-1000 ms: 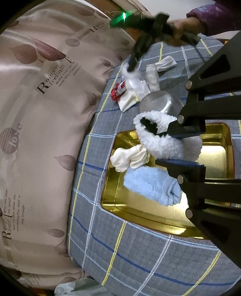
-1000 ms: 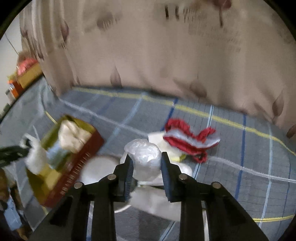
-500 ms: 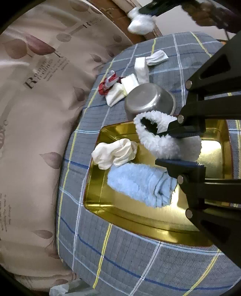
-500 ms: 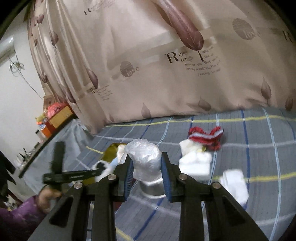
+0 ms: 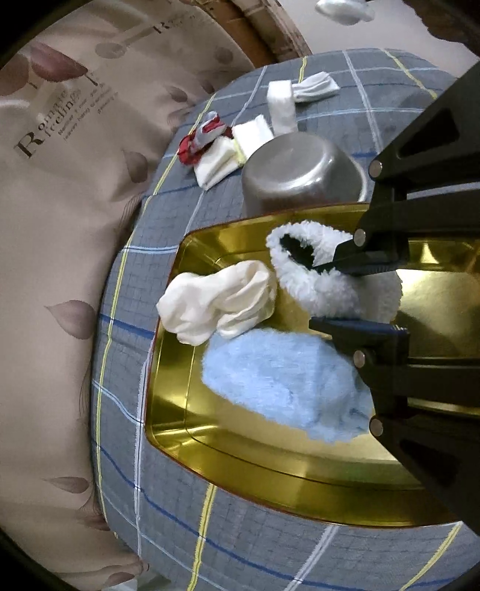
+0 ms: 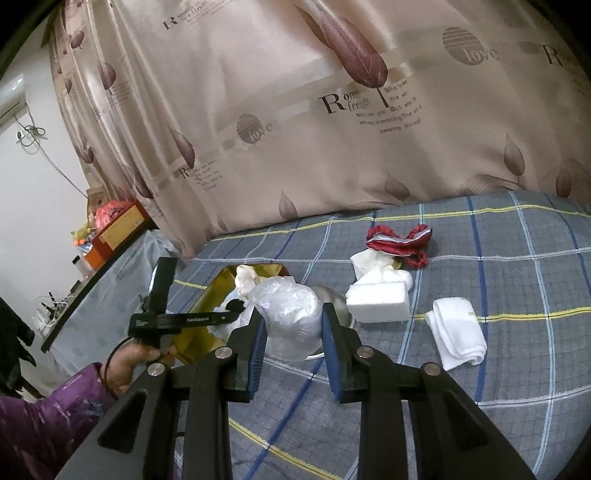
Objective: Organize soft objects
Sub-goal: 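Lower the sock into the tin and open the left gripper while the right carries the bundle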
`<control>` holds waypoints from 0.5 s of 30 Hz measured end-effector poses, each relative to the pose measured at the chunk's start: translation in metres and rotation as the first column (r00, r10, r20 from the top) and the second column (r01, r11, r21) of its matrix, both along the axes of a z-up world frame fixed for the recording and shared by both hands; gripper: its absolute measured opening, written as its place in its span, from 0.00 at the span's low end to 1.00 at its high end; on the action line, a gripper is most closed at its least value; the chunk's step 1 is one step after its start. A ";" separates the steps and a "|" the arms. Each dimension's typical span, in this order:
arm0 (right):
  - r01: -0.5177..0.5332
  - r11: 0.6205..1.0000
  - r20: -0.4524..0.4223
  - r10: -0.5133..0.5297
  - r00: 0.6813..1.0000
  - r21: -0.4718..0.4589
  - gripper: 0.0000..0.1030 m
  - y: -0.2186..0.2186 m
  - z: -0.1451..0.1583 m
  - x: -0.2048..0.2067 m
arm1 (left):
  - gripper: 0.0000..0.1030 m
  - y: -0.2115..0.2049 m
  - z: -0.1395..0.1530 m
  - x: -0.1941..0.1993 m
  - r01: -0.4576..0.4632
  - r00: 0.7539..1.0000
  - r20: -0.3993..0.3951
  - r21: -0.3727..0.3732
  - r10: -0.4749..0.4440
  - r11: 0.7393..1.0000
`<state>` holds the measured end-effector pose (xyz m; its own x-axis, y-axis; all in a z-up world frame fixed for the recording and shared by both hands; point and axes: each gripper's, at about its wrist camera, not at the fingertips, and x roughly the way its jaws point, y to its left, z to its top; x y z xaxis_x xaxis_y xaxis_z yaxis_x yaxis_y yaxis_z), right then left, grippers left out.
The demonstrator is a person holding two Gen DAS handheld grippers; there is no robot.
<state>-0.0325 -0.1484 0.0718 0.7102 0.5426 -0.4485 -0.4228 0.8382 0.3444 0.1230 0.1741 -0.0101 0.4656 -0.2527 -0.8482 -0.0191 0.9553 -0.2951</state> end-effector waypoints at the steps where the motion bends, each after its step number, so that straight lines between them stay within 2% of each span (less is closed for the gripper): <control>1: -0.001 1.000 0.000 0.001 1.000 -0.001 0.25 0.000 0.000 0.000 | 0.20 0.000 0.000 0.003 -0.004 1.000 -0.001 0.003 0.004 1.000; 10: -0.014 1.000 -0.010 0.014 1.000 0.003 0.25 0.003 -0.004 0.000 | 0.22 0.005 -0.009 0.045 -0.036 0.999 -0.019 0.037 0.037 0.999; 15: -0.018 1.000 -0.013 0.018 1.000 0.008 0.25 0.005 -0.004 -0.001 | 0.25 0.004 -0.011 0.057 -0.025 1.000 -0.011 0.047 0.026 0.999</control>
<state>-0.0336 -0.1434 0.0675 0.6943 0.5586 -0.4537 -0.4332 0.8279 0.3563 0.1801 0.1783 -0.0214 0.4611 -0.2008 -0.8643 -0.0470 0.9672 -0.2498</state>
